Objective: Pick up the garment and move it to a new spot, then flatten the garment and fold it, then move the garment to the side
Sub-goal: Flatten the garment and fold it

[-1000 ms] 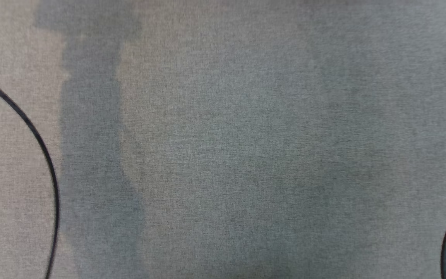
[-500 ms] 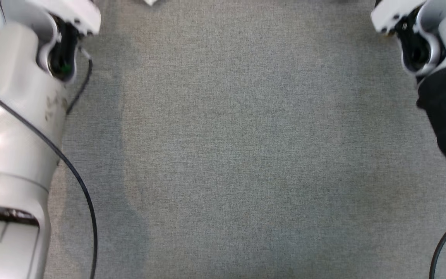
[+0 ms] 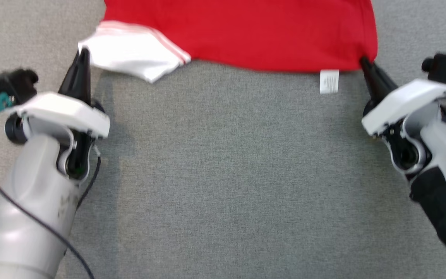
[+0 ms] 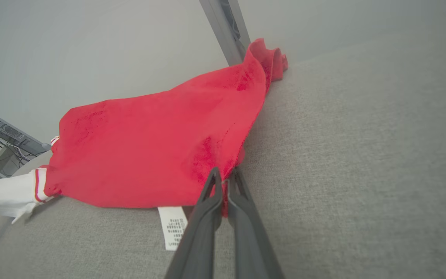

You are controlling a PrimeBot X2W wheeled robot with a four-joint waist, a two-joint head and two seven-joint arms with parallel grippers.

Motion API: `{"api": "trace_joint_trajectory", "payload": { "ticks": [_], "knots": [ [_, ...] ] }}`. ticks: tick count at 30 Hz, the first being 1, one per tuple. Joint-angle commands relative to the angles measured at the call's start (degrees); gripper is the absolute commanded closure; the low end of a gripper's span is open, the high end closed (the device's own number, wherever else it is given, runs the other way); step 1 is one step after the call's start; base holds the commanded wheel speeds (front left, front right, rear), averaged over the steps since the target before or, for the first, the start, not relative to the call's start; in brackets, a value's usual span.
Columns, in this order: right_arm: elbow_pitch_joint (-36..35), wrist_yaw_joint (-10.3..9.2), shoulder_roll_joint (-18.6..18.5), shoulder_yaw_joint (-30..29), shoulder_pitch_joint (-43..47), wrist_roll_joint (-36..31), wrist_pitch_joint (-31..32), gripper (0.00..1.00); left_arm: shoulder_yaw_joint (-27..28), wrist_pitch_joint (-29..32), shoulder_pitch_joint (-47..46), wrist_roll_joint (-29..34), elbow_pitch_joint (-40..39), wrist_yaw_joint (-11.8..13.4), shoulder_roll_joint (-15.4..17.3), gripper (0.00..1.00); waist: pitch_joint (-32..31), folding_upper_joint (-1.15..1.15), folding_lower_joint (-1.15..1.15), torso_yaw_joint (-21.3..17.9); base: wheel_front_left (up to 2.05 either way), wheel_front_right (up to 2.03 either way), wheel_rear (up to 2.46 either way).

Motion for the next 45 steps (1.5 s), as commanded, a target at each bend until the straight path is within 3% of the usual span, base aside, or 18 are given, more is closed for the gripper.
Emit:
{"api": "trace_joint_trajectory", "payload": {
  "ticks": [1,7,11,12,19,25,33,45],
  "knots": [
    [-1.8,0.03,-1.1,0.4,3.3,1.2,-1.0,1.0,0.6,-0.4,3.9,0.1,-2.7,0.5,1.2,1.0,-2.0,0.0,0.0,-0.2,0.0,0.0,0.0],
    [-7.9,0.02,-2.9,0.4,14.7,4.9,-3.5,1.0,0.4,0.1,19.8,1.5,-18.8,5.2,4.9,1.0,-6.6,0.0,0.0,0.0,0.0,0.0,0.0],
    [-11.8,0.03,-3.2,-0.9,23.4,6.7,-5.0,1.0,0.5,3.7,32.3,1.2,-33.0,10.7,8.4,1.0,-10.2,0.0,0.0,0.3,0.0,0.0,0.0],
    [-11.8,0.03,-3.2,-0.9,23.4,6.7,-5.0,1.0,0.5,3.7,32.3,1.2,-33.0,10.7,8.4,1.0,-10.2,0.0,0.0,0.3,0.0,0.0,0.0],
    [-14.7,0.02,-3.7,-2.9,33.7,4.7,-5.8,1.0,1.3,10.2,48.7,-0.6,-51.2,19.5,12.6,1.0,-14.3,0.0,0.0,0.2,0.0,0.0,0.0],
    [-15.5,0.02,-2.8,-6.0,40.9,2.6,-4.9,1.0,1.2,13.4,58.7,-1.9,-60.4,24.8,13.8,1.0,-16.7,0.0,0.0,1.3,0.0,0.0,0.0],
    [-18.3,0.02,-1.9,-12.1,49.2,-1.1,-1.2,1.0,-1.1,17.1,65.9,-3.5,-64.4,27.2,14.1,1.0,-18.7,0.0,0.0,2.8,0.0,0.0,0.0],
    [-29.0,0.02,2.3,-25.4,58.6,-10.9,10.2,1.0,-2.2,21.5,66.9,-4.7,-66.4,26.6,16.9,1.0,-18.0,0.0,0.0,3.1,0.0,0.0,0.0]
  ]
}}
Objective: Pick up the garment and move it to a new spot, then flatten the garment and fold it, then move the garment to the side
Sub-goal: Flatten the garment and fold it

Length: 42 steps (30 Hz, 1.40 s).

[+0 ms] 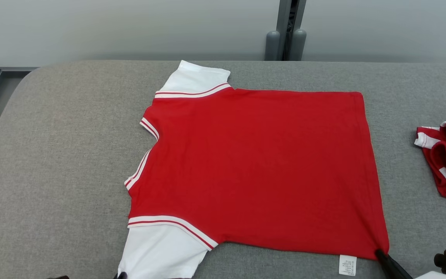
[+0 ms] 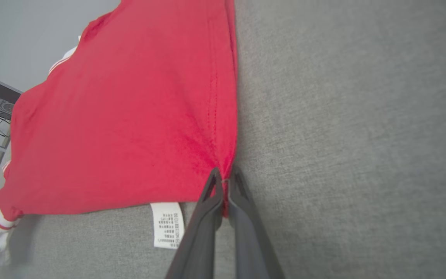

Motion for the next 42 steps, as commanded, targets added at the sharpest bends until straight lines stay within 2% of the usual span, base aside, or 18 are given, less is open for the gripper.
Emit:
{"api": "trace_joint_trajectory", "payload": {
  "ticks": [1,10,16,27,37,38,39,40,41,42],
  "knots": [
    [-1.7,0.01,0.5,-1.7,1.0,-1.2,1.9,1.0,0.4,0.2,-1.3,0.4,-0.3,-0.6,0.8,1.0,0.2,0.0,0.0,-0.1,0.0,0.0,0.0],
    [-13.3,0.02,5.9,-10.3,-1.9,-6.3,15.0,1.0,2.5,2.1,-11.1,1.5,0.0,-3.9,4.2,1.0,3.9,0.0,0.0,-1.4,0.0,0.0,0.0],
    [-16.5,0.02,8.0,-13.0,-6.7,-6.1,19.3,1.0,3.6,2.7,-18.5,1.4,1.6,-5.3,4.0,1.0,7.6,0.0,0.0,-2.2,0.0,0.0,0.0],
    [-11.0,0.02,8.5,-13.0,-19.8,-6.9,20.7,1.0,3.2,3.7,-33.1,0.2,11.9,-9.5,1.0,1.0,13.8,0.0,0.0,-3.3,0.0,0.0,0.0],
    [-4.7,0.01,7.9,-12.4,-24.3,-6.2,17.9,1.0,1.7,1.1,-40.5,0.9,21.5,-13.4,-2.0,1.0,16.2,0.0,0.0,-3.2,0.0,0.0,0.0],
    [-4.4,0.01,8.0,-12.4,-24.3,-5.6,17.7,0.92,1.5,0.9,-40.7,1.0,22.1,-13.6,-2.2,1.0,16.3,0.0,0.0,-3.3,0.0,0.0,0.0],
    [-4.3,0.01,8.2,-12.3,-24.2,-5.0,17.4,0.55,1.5,0.7,-41.0,1.1,22.7,-13.8,-2.4,1.0,16.3,0.0,0.0,-3.4,0.0,0.0,0.0],
    [-4.4,0.01,8.3,-12.0,-23.9,-4.5,17.2,0.0,1.5,0.4,-41.1,0.9,23.3,-13.8,-2.7,0.48,16.3,0.0,0.0,-3.5,0.0,0.0,0.0],
    [-4.7,0.01,8.4,-11.9,-23.4,-4.0,16.7,0.0,1.5,0.1,-41.1,1.1,23.7,-13.8,-2.8,0.0,16.2,0.0,0.0,-3.6,0.0,0.0,0.0],
    [-4.9,0.01,8.4,-11.8,-22.7,-3.6,16.3,0.0,1.8,-0.9,-41.0,1.3,23.9,-13.5,-3.0,0.0,16.1,0.0,0.0,-3.7,0.0,0.0,0.0]
  ]
}}
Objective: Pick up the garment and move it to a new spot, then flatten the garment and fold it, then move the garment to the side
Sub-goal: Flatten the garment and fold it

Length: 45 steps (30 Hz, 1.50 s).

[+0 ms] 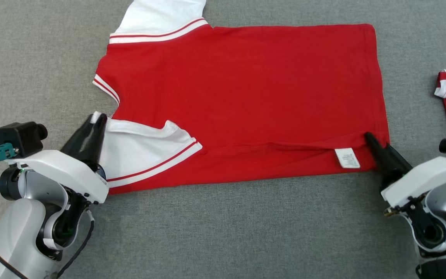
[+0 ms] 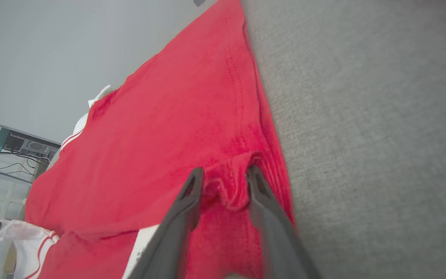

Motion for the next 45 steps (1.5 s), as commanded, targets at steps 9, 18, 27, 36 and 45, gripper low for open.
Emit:
{"api": "trace_joint_trajectory", "payload": {
  "ticks": [9,18,27,36,45],
  "knots": [
    [-7.6,0.02,0.2,2.8,10.7,0.0,-12.1,0.0,2.1,-12.6,7.3,5.9,-1.1,6.8,-1.9,0.0,-3.1,0.0,0.0,-1.0,0.0,0.0,0.0],
    [-6.6,0.02,-1.3,4.6,14.3,-8.6,-24.2,0.0,0.4,-15.6,13.2,10.1,-1.7,11.5,-1.9,0.0,-6.1,0.0,0.0,-1.5,0.0,0.0,0.0],
    [-2.4,0.01,-1.3,5.7,14.5,-13.6,-29.3,0.0,-1.1,-13.1,15.8,9.1,-0.2,11.8,-1.8,0.0,-8.1,0.0,0.0,-2.2,0.0,0.0,0.0],
    [1.9,0.01,-2.4,7.3,10.6,-14.6,-28.0,0.0,-1.3,-8.3,14.4,5.9,1.1,10.2,-1.3,0.0,-6.8,0.0,0.0,-2.1,0.0,0.0,0.0],
    [8.1,0.01,-3.5,10.5,5.2,-14.7,-26.8,0.0,-0.8,-6.3,12.5,3.2,4.0,8.5,-1.9,0.0,-4.6,0.0,0.0,-1.7,0.0,0.0,0.0]
  ]
}}
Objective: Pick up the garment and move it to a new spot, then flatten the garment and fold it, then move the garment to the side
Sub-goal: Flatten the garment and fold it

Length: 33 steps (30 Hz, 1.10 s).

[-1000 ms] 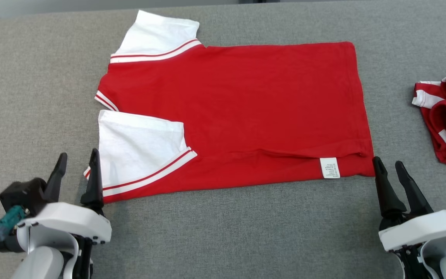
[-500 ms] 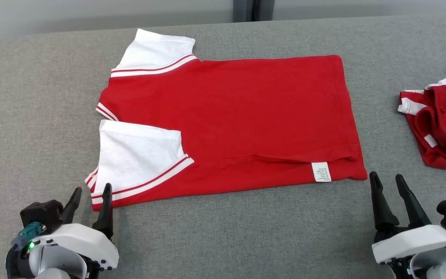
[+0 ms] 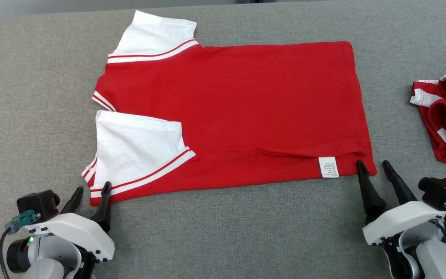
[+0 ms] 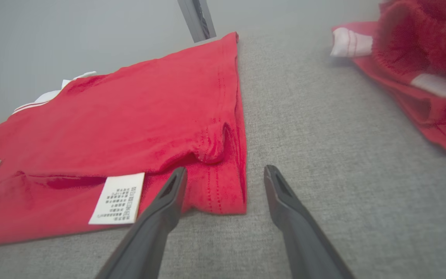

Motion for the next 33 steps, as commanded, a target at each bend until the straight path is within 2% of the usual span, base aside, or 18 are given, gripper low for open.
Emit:
{"api": "trace_joint_trajectory", "payload": {
  "ticks": [1,7,8,9,10,11,12,19,25,33],
  "knots": [
    [0.9,0.01,-0.4,0.3,-1.1,0.2,0.1,0.0,0.0,0.5,-0.8,-1.0,0.4,-0.8,-0.2,0.0,0.3,0.0,0.0,0.2,0.0,0.0,0.0],
    [5.0,0.01,-0.4,2.1,-3.1,0.6,1.7,0.0,-0.8,2.7,-1.2,-3.6,2.3,-3.1,-1.5,0.0,0.8,0.0,0.0,0.6,0.0,0.0,0.0],
    [5.4,0.01,-0.4,2.4,-3.3,0.8,1.8,0.39,-0.9,3.2,-1.3,-3.8,2.5,-3.4,-1.7,0.29,0.8,0.0,0.0,0.7,0.0,0.0,0.0],
    [5.4,0.01,-0.4,2.4,-3.3,0.8,1.8,0.39,-0.9,3.2,-1.3,-3.8,2.5,-3.4,-1.7,0.29,0.8,0.0,0.0,0.7,0.0,0.0,0.0],
    [6.0,0.02,-0.3,3.1,-3.6,1.4,2.1,0.9,-1.0,3.6,-1.2,-4.7,2.7,-4.1,-1.9,0.86,0.8,0.0,0.0,0.6,0.0,0.0,0.0],
    [6.0,0.02,-0.3,3.1,-3.6,1.4,2.1,0.9,-1.0,3.6,-1.2,-4.7,2.7,-4.1,-1.9,0.86,0.8,0.0,0.0,0.6,0.0,0.0,0.0],
    [6.3,0.02,-0.3,3.3,-3.8,1.7,2.1,1.0,-1.1,3.8,-1.2,-4.9,2.8,-4.4,-2.0,1.0,0.8,0.0,0.0,0.6,0.0,0.0,0.0],
    [6.6,0.01,-1.0,4.0,-3.0,3.9,1.9,1.0,-0.4,3.5,-0.4,-6.6,2.4,-6.0,-2.1,1.0,0.0,0.0,0.0,0.7,0.0,0.0,0.0],
    [4.1,0.01,-1.7,3.6,-0.8,7.2,3.2,1.0,0.4,3.5,1.1,-8.1,0.4,-7.2,-1.1,1.0,-1.4,0.0,0.0,1.3,0.0,0.0,0.0],
    [-0.8,0.01,-3.3,0.7,5.9,8.1,6.5,1.0,0.6,4.1,6.1,-8.0,-3.9,-5.4,1.2,1.0,-3.9,0.0,0.0,2.0,0.0,0.0,0.0]
  ]
}}
